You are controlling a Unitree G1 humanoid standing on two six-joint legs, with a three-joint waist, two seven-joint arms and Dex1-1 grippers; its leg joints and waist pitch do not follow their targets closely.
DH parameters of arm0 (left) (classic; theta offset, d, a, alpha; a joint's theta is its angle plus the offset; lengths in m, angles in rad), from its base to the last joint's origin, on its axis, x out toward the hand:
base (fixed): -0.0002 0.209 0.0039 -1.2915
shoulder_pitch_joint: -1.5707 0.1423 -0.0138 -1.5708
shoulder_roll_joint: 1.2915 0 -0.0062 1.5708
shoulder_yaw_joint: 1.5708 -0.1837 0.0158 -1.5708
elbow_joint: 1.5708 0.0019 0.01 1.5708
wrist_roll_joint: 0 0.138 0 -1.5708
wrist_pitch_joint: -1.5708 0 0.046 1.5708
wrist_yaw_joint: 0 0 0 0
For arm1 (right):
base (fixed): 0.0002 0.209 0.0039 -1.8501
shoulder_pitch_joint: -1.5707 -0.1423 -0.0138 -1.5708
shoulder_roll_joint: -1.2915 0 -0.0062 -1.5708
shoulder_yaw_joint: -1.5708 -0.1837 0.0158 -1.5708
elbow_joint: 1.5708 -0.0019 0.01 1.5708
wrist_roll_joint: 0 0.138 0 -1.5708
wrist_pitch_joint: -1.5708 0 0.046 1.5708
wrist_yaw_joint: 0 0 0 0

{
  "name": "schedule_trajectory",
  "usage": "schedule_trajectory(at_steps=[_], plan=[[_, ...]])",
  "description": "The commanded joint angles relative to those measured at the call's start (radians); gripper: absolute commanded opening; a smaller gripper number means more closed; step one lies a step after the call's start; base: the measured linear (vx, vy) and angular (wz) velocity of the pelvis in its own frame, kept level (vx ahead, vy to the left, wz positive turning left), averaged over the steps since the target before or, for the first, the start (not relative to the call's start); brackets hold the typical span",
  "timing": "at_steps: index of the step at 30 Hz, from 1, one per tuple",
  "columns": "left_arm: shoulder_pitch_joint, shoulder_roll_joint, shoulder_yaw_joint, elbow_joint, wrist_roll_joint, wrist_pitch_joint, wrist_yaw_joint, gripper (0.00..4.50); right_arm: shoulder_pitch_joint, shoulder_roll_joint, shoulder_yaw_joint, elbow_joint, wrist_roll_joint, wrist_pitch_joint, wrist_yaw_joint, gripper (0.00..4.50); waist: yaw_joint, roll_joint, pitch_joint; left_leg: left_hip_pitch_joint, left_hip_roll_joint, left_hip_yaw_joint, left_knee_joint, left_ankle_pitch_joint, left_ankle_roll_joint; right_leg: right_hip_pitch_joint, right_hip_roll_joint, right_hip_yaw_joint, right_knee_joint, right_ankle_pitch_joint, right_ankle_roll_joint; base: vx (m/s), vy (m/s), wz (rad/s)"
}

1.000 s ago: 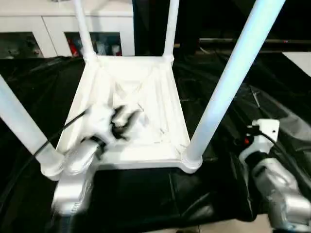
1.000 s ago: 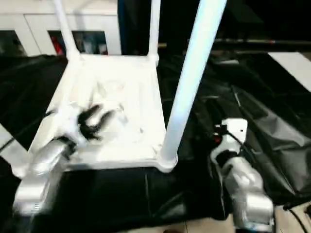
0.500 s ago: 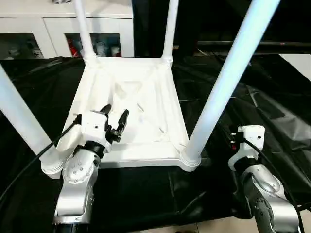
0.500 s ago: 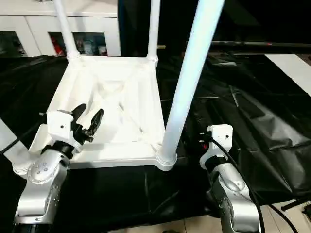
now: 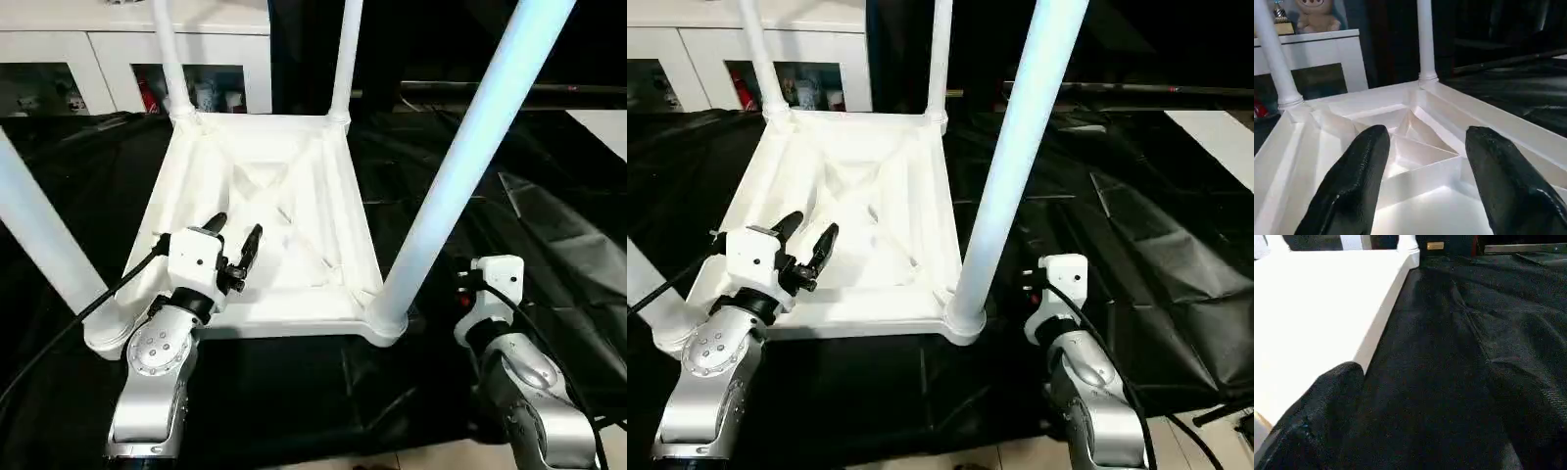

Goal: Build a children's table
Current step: Rotate leg to tighten

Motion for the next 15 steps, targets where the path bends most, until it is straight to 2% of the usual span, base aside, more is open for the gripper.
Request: schedule_trajectory(at_steps=[1, 3, 5, 9, 10, 12, 13, 14, 15], plan=[[0.007, 0.003, -0.016, -0.008, 0.006, 0.005, 0.0, 2.89, -0.004, -0.011, 0.001, 0.01, -0.013, -0.014, 0.001, 4.38, -0.003, 0.01, -0.046, 0.036, 0.038, -0.022, -0.082, -0.403, 0.02, 0.023, -0.023, 0.009, -0.079, -0.418, -0.128, 0.0, 0.0, 0.0], [0.008, 0.007, -0.02, -0.008, 0.006, 0.005, 0.001, 2.89, 0.004, -0.014, 0.0, 0.003, -0.014, -0.016, 0.003, 4.38, -0.007, 0.01, -0.044, 0.038, 0.037, -0.029, -0.087, -0.468, -0.027, 0.018, -0.023, 0.01, -0.088, -0.486, -0.074, 0.0, 0.0, 0.0], [0.008, 0.009, -0.02, -0.007, 0.004, 0.006, 0.002, 2.89, 0.008, -0.019, 0.0, 0.003, -0.015, -0.018, 0.005, 4.38, -0.007, 0.008, -0.045, 0.037, 0.036, -0.031, -0.088, -0.472, -0.039, 0.015, -0.023, 0.013, -0.089, -0.469, -0.051, 0.0, 0.0, 0.0], [0.015, 0.007, -0.019, -0.006, -0.008, 0.009, 0.005, 2.89, 0.013, -0.025, -0.002, 0.007, -0.019, -0.023, 0.004, 4.38, -0.006, 0.007, -0.046, 0.032, 0.035, -0.03, -0.088, -0.45, -0.036, 0.019, -0.024, 0.015, -0.085, -0.437, -0.05, 0.0, 0.0, 0.0], [0.016, 0.008, -0.02, -0.006, -0.008, 0.014, 0.006, 2.89, 0.013, -0.028, 0.0, 0.007, -0.021, -0.022, 0.005, 4.38, -0.006, 0.005, -0.047, 0.032, 0.035, -0.029, -0.087, -0.447, -0.034, 0.018, -0.024, 0.015, -0.085, -0.433, -0.052, 0.0, 0.0, 0.0], [0.017, 0.002, -0.019, -0.005, -0.022, 0.016, 0.005, 2.89, 0.012, -0.03, 0.001, 0.006, -0.023, -0.021, 0.005, 4.38, -0.006, 0.005, -0.051, 0.016, 0.034, -0.027, -0.083, -0.349, -0.016, 0.017, -0.022, 0.018, -0.08, -0.324, -0.078, 0.0, 0.0, 0.0], [0.018, 0.006, -0.024, -0.004, -0.01, 0.031, 0.01, 2.89, 0.012, -0.03, 0.001, 0.006, -0.024, -0.021, 0.007, 4.38, -0.007, -0.002, -0.056, 0.008, 0.031, -0.022, -0.076, -0.27, 0.005, 0.017, -0.017, 0.017, -0.075, -0.234, -0.101, 0.0, 0.0, 0.0], [0.019, 0.007, -0.027, -0.003, -0.008, 0.034, 0.012, 2.89, 0.012, -0.031, 0.0, 0.007, -0.024, -0.021, 0.008, 4.38, -0.005, 0.001, -0.058, 0.003, 0.027, -0.014, -0.072, -0.215, 0.046, 0.014, -0.011, 0.012, -0.07, -0.17, -0.137, 0.0, 0.0, 0.0], [0.022, 0.007, -0.03, -0.003, -0.006, 0.037, 0.014, 2.89, 0.011, -0.032, -0.001, 0.009, -0.024, -0.022, 0.01, 4.38, -0.007, 0.002, -0.057, -0.001, 0.023, -0.011, -0.068, -0.237, 0.066, 0.01, -0.014, 0.008, -0.076, -0.217, -0.151, 0.0, 0.0, 0.0]])
